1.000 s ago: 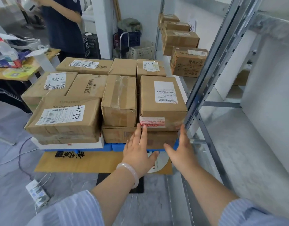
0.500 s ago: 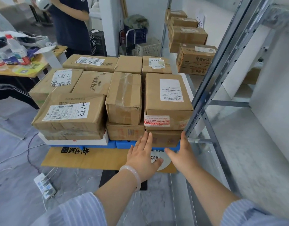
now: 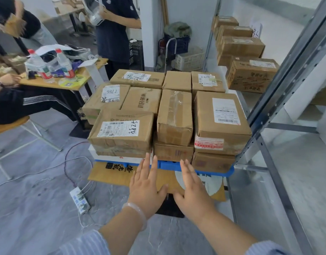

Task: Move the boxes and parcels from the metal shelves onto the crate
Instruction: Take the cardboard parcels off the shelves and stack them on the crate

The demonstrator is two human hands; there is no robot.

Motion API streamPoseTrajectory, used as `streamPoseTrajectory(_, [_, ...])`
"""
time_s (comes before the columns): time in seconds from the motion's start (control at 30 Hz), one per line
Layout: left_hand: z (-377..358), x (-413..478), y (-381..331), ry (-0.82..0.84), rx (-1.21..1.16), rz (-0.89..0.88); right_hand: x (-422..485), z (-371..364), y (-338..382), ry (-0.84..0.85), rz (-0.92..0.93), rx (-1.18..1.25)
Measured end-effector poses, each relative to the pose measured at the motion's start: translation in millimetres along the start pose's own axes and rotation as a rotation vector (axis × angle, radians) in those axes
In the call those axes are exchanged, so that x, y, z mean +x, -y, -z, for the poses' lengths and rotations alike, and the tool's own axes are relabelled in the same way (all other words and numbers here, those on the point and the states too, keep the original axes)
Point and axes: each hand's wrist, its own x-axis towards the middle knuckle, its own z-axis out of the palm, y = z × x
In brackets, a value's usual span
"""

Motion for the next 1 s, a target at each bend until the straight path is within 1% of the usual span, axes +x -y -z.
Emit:
streamPoseTrajectory(0.07, [12,-5,16,-0.026,0.033,-0.003,8,-7,24,0.000,0.094,-0.068])
streamPoseTrajectory(0.17, [33,-8,42,-0.077,0.085,0.039,25,-16,53,-0.005,0.212,-0.172])
streamPoseTrajectory(0.27, [52,0,72,-0.108,0.156,0.106,43,-23,77,-0.032,0.256,-0.258])
streamPoseTrajectory(0.4, [70,13,106,-0.053,0.201,0.167,58,-36,93,-0.064,0.218,-0.318])
streamPoseTrajectory(0.5, [75,18,122,0.022,0.203,0.146,60,-47,97,-0.078,0.165,-0.303])
streamPoseTrajectory(0.63, [77,23,134,0.065,0.201,0.094,62,-52,100,-0.110,0.128,-0.299])
streamPoseTrajectory(0.87, [73,24,141,0.045,0.195,0.048,60,-52,105,-0.141,0.112,-0.296])
streamPoseTrajectory(1.0, [78,23,141,0.041,0.177,0.033,58,-50,109,-0.132,0.095,-0.332])
